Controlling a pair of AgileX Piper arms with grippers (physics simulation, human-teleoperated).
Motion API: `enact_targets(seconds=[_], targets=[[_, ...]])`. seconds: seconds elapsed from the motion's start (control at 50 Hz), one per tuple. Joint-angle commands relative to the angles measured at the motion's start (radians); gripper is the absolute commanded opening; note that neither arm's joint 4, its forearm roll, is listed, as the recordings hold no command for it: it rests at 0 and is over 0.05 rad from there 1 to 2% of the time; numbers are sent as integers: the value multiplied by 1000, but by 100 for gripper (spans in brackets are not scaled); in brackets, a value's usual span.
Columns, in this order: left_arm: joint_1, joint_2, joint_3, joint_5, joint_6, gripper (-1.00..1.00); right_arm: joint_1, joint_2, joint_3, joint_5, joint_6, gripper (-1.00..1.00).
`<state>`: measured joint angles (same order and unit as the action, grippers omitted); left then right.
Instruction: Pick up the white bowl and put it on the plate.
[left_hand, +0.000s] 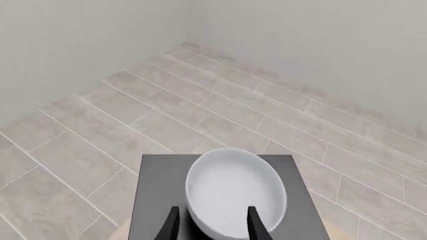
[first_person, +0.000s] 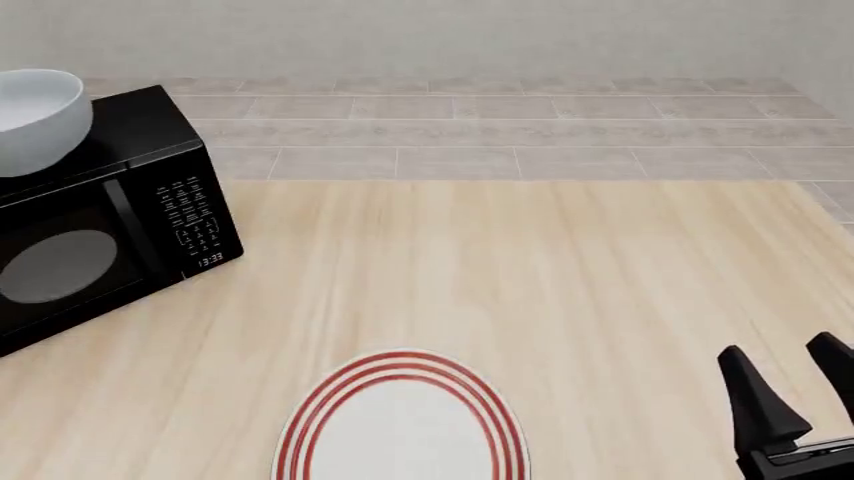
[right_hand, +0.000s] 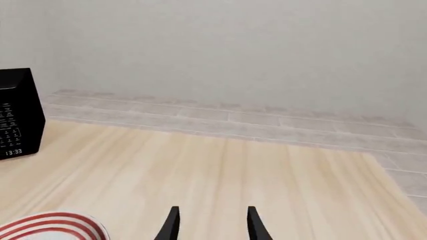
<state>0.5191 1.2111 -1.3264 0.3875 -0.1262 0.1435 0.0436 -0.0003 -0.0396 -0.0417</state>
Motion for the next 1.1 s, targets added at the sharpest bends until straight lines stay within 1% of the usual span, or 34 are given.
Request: enact_targets(seconds=[0.02, 0.06, 0.18, 0.22, 0.26, 0.3, 0.34, 0.38, 0.42, 0.44, 0.56, 0.6, 0.64, 0.68, 0.76, 0.84, 0.86, 0.96, 1.0, 1.04, 1.08, 1.1], targets=[[1, 103, -84, 47, -12, 100, 3, 1, 0, -5, -6, 100], [-9, 113, -93, 55, -14, 100, 5, -2, 0, -1, -7, 100], [6, 159, -115, 66, -13, 100, 4, -8, 0, 2, -3, 100], [7, 180, -131, 74, -23, 100, 4, -15, 0, 10, -3, 100], [20, 194, -139, 71, -12, 100, 3, -25, 0, 18, -3, 100], [17, 214, -143, 74, -20, 100, 4, -29, 0, 21, -3, 100], [41, 228, -139, 67, -3, 100, 3, -35, 0, 25, 0, 100], [36, 249, -144, 67, -20, 100, 0, -38, 0, 26, -2, 100], [45, 255, -142, 60, -13, 100, 0, -39, 0, 29, -2, 100], [47, 269, -153, 69, -20, 100, 0, -41, 0, 30, -3, 100], [31, 294, -176, 76, -12, 100, 2, -41, 0, 26, -2, 100], [45, 310, -177, 73, -16, 100, 1, -42, -1, 24, 2, 100], [38, 320, -180, 75, -17, 100, 2, -42, -1, 24, 0, 100], [46, 325, -181, 73, -2, 100, 4, -42, -1, 25, -2, 100], [41, 349, -198, 81, -7, 100, 3, -42, -1, 26, -2, 100], [60, 373, -197, 86, 9, 100, 9, -43, -1, 23, -3, 100], [59, 380, -200, 89, 23, 100, 8, -43, -1, 22, -6, 100], [57, 385, -195, 81, 13, 100, 8, -43, -1, 22, -3, 100], [67, 388, -192, 74, 23, 100, 8, -43, -1, 21, -4, 100], [56, 400, -189, 73, 4, 100, 11, -43, 0, 21, -4, 100], [61, 397, -184, 65, 23, 100, 12, -43, 0, 21, -5, 100], [61, 400, -184, 64, 21, 100, 13, -43, -1, 21, -3, 100]])
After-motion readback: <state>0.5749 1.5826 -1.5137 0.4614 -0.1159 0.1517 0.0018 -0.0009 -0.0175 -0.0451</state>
